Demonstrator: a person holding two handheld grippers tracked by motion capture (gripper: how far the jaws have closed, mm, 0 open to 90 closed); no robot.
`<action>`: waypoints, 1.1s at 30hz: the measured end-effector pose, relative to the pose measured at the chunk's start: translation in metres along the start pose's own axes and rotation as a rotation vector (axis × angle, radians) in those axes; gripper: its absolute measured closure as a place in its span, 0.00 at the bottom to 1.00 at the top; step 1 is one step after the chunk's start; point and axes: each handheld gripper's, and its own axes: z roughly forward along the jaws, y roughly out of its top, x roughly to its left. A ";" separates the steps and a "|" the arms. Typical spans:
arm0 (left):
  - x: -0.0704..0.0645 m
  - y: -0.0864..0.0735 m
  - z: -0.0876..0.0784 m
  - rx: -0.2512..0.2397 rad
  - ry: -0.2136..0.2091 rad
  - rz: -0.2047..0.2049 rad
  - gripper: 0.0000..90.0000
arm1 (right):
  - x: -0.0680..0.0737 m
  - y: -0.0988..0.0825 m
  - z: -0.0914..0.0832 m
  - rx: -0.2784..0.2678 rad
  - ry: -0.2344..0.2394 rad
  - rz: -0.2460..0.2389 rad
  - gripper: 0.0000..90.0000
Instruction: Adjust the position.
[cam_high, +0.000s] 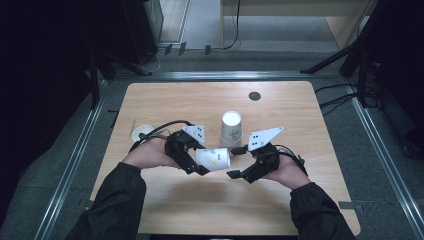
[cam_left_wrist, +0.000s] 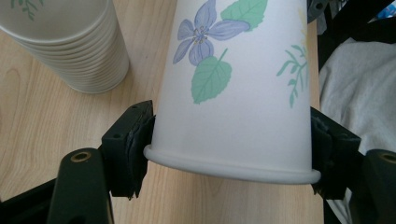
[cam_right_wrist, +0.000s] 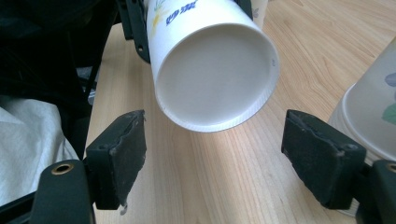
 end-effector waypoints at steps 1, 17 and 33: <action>0.001 0.001 0.000 0.008 -0.004 -0.002 0.30 | 0.000 0.000 0.000 0.000 0.002 -0.001 0.25; -0.005 0.005 0.027 0.167 0.006 0.010 0.30 | 0.003 0.000 0.017 0.045 0.032 -0.025 0.25; -0.013 0.006 0.037 0.167 0.023 0.102 0.30 | 0.008 0.001 0.039 0.112 0.036 -0.098 0.40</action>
